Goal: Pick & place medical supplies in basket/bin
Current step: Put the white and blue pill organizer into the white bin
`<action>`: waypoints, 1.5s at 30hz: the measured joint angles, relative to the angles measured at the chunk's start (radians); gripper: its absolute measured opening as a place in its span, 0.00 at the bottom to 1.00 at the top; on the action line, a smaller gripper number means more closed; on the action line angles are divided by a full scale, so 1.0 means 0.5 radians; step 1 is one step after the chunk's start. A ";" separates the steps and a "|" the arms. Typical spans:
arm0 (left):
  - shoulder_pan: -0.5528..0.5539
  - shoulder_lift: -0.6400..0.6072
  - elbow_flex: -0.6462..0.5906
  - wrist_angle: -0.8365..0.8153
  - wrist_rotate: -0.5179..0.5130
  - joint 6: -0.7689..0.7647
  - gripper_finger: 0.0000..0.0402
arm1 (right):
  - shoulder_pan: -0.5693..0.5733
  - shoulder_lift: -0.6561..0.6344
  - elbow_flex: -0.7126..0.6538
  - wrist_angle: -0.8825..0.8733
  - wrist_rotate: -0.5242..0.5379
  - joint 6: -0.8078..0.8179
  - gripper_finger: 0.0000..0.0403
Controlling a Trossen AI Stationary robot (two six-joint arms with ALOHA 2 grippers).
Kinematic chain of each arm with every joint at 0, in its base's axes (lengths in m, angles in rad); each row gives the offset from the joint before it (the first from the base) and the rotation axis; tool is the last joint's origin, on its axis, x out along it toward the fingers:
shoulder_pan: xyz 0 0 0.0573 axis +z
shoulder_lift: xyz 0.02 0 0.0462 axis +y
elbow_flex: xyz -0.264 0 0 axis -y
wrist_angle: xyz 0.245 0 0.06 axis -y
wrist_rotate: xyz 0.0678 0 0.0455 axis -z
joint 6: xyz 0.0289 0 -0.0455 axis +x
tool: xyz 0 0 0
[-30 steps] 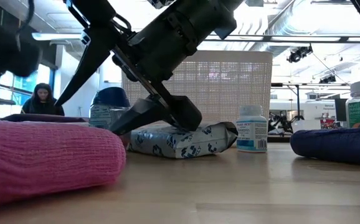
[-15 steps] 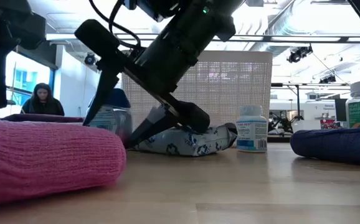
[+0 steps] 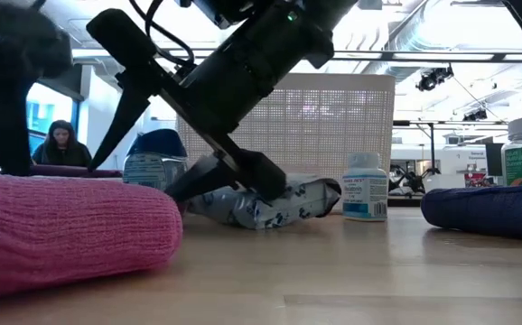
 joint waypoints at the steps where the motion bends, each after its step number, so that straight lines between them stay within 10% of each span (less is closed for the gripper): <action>1: 0.000 0.009 -0.021 0.032 0.027 0.000 0.40 | 0.000 0.001 -0.001 -0.023 0.003 -0.008 0.65; 45: -0.002 0.057 -0.118 0.242 0.083 0.116 0.40 | 0.068 0.007 -0.017 0.011 0.184 -0.344 0.44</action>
